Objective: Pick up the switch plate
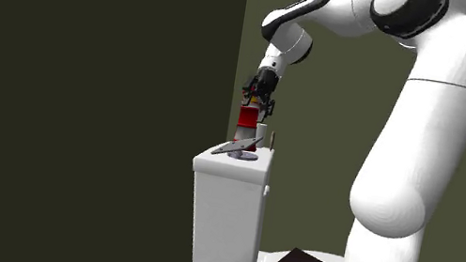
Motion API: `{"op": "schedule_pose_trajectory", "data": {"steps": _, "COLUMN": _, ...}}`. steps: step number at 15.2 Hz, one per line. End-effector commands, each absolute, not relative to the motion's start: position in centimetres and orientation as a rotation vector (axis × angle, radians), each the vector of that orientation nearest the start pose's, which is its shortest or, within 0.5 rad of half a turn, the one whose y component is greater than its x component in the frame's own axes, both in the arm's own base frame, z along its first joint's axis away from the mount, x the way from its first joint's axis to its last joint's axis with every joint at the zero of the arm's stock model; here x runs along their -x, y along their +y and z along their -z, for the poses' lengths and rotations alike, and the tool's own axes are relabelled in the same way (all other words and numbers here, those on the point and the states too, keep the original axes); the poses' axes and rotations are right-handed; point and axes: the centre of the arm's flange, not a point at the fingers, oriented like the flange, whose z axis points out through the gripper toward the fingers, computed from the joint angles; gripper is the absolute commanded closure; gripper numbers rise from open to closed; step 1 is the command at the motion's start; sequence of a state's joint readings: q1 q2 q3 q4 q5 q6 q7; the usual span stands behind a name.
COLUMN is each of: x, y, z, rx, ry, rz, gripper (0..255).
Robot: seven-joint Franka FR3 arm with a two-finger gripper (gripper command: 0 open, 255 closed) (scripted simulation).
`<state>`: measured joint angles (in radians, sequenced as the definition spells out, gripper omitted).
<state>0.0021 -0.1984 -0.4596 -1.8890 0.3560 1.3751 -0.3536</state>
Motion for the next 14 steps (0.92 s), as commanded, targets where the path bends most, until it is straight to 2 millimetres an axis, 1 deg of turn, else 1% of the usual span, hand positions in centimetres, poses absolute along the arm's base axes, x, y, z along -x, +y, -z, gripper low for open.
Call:
{"op": "schedule_pose_trajectory", "data": {"steps": 1, "x": -44.8, "y": -21.5, "z": -55.4, "rx": 2.523, "ry": 0.075, "rz": -0.219, "gripper": 0}}
{"op": "schedule_pose_trajectory", "data": {"steps": 6, "x": -49.4, "y": -28.3, "z": -50.6, "rx": 2.34, "ry": 0.046, "rz": -0.322, "gripper": 0}}
{"op": "schedule_pose_trajectory", "data": {"steps": 11, "x": -53.8, "y": -34.1, "z": -44.3, "rx": 2.154, "ry": 0.019, "rz": -0.415, "gripper": 0}}
{"op": "schedule_pose_trajectory", "data": {"steps": 14, "x": -54.1, "y": -34.4, "z": -42.9, "rx": 2.143, "ry": 0.017, "rz": -0.42, "gripper": 0}}
